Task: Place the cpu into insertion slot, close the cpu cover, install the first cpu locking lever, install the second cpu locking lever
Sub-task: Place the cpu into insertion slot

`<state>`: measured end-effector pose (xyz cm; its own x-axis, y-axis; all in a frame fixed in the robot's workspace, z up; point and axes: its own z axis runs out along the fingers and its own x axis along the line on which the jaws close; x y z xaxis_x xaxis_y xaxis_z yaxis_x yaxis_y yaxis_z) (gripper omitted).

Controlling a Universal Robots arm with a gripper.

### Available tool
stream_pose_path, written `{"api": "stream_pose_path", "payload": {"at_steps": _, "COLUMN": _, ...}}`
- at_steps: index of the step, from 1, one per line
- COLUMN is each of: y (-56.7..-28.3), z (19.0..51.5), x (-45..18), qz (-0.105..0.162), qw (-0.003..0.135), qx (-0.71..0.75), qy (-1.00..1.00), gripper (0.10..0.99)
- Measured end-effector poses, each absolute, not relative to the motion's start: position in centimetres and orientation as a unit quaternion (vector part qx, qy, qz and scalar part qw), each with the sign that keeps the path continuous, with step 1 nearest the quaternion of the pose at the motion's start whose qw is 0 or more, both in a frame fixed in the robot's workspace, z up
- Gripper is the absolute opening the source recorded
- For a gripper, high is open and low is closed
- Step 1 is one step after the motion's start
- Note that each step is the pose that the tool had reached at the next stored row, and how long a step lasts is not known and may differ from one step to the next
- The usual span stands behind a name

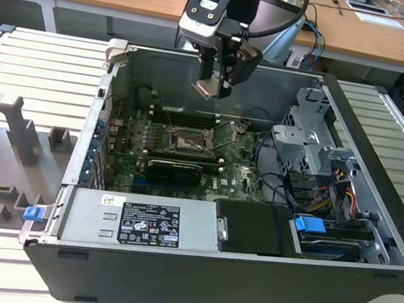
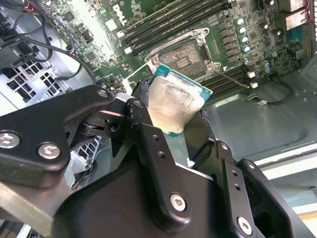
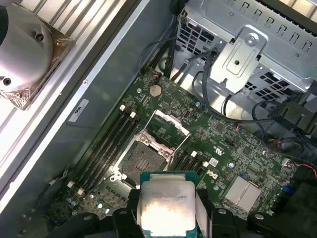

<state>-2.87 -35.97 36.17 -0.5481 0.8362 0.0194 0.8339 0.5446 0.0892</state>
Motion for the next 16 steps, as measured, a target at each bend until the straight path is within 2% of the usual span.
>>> {"api": "stream_pose_path", "payload": {"at_steps": 16, "y": -35.96, "z": 36.1, "x": -2.87, "qz": 0.043, "qw": 0.014, "qx": 0.502, "qy": 0.864, "gripper": 0.525}}
